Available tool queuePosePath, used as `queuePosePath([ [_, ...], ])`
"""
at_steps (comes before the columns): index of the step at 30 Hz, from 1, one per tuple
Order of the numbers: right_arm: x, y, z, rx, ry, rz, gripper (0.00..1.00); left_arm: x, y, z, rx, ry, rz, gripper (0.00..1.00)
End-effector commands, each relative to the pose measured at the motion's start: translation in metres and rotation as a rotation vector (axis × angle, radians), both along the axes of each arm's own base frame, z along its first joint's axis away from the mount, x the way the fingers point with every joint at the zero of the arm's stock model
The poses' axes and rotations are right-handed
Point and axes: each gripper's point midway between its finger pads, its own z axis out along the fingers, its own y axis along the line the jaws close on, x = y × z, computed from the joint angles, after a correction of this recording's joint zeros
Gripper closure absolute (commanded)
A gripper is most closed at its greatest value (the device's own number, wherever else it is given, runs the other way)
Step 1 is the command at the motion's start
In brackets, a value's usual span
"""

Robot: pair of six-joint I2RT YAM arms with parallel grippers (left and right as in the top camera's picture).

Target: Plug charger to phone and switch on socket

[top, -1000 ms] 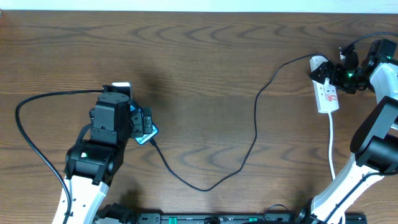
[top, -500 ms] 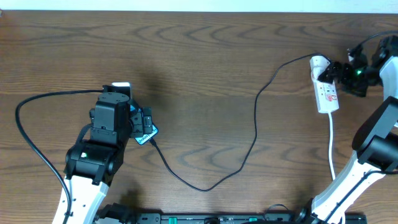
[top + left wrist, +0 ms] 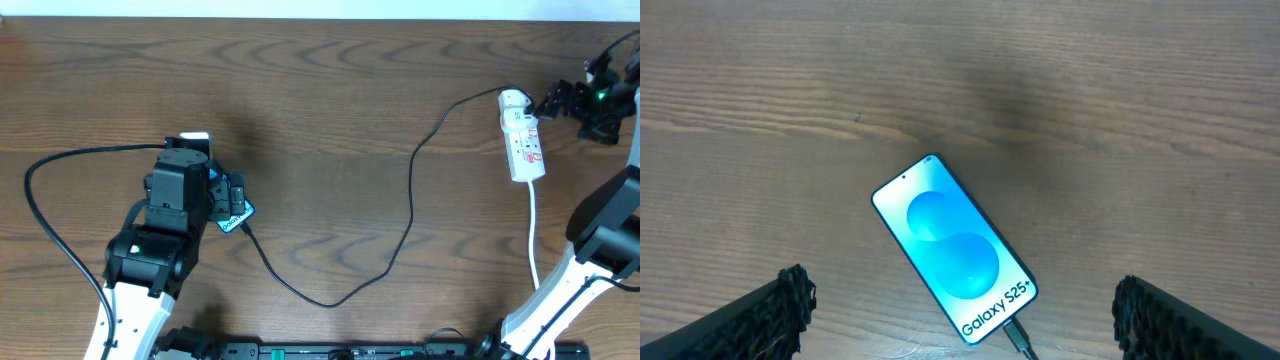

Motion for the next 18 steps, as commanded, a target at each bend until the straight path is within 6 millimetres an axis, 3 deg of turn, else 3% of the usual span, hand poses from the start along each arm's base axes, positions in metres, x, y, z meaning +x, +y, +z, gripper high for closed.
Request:
queuePosePath([
  [1, 0.002, -0.006, 0.020, -0.025, -0.016, -0.030, 0.01, 0.001, 0.003, 0.001, 0.020, -0.002, 0.004, 0.03],
  [8, -0.007, -0.001, 0.044, -0.013, -0.001, -0.047, 0.01, 0.001, 0.003, 0.001, 0.020, -0.002, 0.004, 0.03],
  [18, -0.002, -0.003, 0.045, -0.022, -0.019, -0.050, 0.01, 0.001, 0.003, 0.001, 0.020, -0.002, 0.004, 0.03],
])
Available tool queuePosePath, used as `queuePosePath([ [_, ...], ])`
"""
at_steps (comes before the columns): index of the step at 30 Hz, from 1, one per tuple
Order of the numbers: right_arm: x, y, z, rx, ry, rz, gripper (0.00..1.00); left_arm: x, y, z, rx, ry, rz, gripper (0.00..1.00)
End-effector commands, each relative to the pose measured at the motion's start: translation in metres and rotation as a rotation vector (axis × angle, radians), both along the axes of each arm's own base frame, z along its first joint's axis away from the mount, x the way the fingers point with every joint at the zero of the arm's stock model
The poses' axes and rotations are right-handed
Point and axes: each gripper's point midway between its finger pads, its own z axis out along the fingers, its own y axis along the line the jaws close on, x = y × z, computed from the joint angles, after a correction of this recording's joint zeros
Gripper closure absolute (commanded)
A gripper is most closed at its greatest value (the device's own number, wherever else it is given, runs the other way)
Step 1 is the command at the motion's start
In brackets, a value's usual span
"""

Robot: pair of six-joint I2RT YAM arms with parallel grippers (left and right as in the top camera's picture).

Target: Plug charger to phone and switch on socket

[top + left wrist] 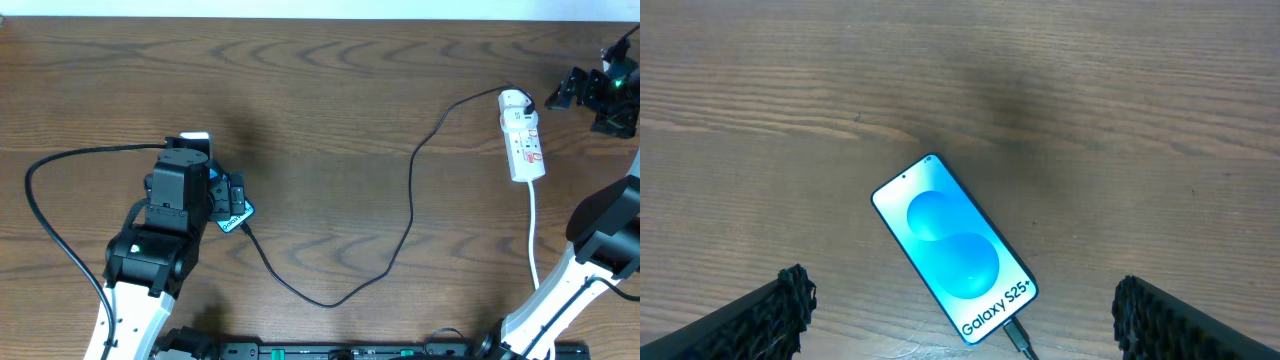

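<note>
The phone (955, 250) lies face up on the wooden table, its blue screen lit, with the black charger plug (1015, 335) in its bottom port. My left gripper (960, 305) hangs open above it, one finger on each side, touching nothing. In the overhead view only a corner of the phone (238, 216) shows under the left wrist. The black cable (410, 200) runs to the white power strip (524, 140), where the charger head (515, 99) sits at the far end. My right gripper (562, 92) is just right of that end, apart from it; its jaws are unclear.
The strip's white cord (533, 230) runs down toward the right arm's base (545, 310). A thick black cable (50, 230) loops on the left around the left arm (160, 240). The table's far edge (320, 18) runs along the top.
My right gripper was against the far end of the power strip; now it is further right and slightly higher, apart from the strip. The left gripper, phone and cable have not moved.
</note>
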Motion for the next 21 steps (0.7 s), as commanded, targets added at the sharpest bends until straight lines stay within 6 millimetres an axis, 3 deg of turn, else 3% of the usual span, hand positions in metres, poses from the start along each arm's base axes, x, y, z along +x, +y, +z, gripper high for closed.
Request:
queuePosePath([
  [1, 0.0046, -0.0040, 0.0057, -0.013, -0.023, -0.017, 0.01, 0.0005, 0.0026, 0.0016, 0.020, -0.004, 0.004, 0.03],
  [21, 0.0086, -0.0061, 0.0065, -0.021, -0.040, -0.016, 0.01, 0.0005, 0.0026, 0.0016, 0.020, -0.004, 0.004, 0.03],
])
